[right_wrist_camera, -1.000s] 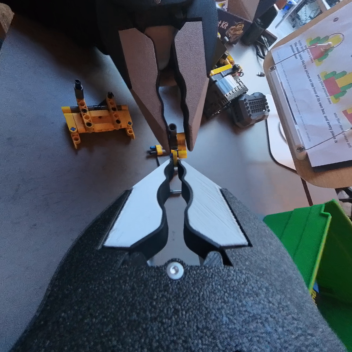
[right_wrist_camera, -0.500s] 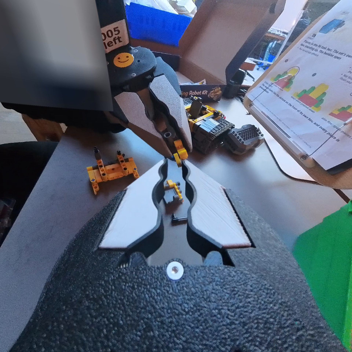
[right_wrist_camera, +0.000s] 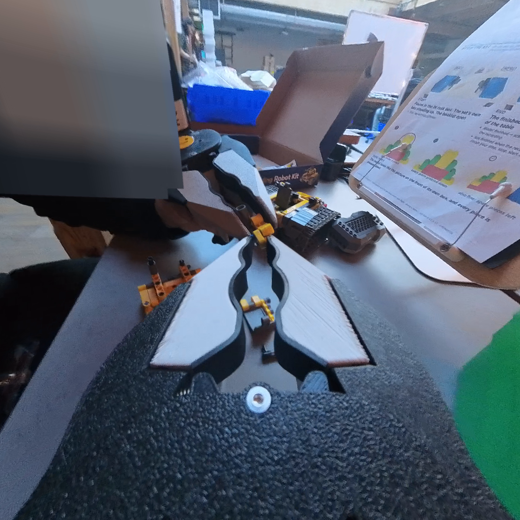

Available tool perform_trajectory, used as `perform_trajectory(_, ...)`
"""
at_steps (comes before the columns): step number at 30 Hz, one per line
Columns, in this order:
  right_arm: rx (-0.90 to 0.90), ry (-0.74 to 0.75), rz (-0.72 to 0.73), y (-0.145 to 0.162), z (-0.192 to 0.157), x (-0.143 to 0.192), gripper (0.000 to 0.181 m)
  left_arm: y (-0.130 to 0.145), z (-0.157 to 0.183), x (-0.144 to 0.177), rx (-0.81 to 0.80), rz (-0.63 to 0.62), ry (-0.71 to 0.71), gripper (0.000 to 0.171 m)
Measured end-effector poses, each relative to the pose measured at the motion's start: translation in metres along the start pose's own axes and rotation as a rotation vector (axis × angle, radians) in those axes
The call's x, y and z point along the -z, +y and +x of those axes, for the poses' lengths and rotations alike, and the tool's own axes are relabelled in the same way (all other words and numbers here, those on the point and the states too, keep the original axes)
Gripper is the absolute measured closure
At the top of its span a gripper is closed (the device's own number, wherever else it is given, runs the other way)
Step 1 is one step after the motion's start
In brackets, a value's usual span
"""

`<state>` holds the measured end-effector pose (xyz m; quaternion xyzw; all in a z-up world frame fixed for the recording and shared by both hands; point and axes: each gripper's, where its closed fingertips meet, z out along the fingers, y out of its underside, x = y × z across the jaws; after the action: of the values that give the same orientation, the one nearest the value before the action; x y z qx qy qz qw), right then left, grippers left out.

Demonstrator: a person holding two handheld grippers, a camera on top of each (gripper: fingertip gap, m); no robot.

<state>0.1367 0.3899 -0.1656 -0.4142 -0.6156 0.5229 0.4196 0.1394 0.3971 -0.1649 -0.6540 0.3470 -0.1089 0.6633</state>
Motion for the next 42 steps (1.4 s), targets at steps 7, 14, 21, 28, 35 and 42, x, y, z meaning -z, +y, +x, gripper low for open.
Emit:
perform_trajectory(7,0.011,0.068,0.043,-0.017,-0.001,0.0,0.176,-0.015,-0.006,0.005,-0.021,0.061,-0.074,0.159)
perform_trajectory(14,0.01,0.197,0.074,-0.031,0.004,0.0,0.176,-0.027,-0.015,0.008,-0.041,0.11,-0.195,0.16)
perform_trajectory(21,0.33,0.427,-0.1,-0.028,0.008,0.0,0.177,-0.022,-0.019,0.005,0.018,0.104,-0.187,0.159)
perform_trajectory(28,0.435,0.331,-0.384,0.011,0.014,0.004,0.175,0.012,-0.008,-0.008,-0.047,-0.097,-0.07,0.16)
perform_trajectory(35,0.599,0.355,-0.438,0.024,0.017,0.001,0.174,0.024,-0.007,-0.011,0.021,-0.164,-0.069,0.161)
perform_trajectory(42,0.568,0.322,-0.472,0.036,0.017,-0.018,0.181,-0.006,0.007,-0.018,-0.052,-0.069,-0.105,0.167)
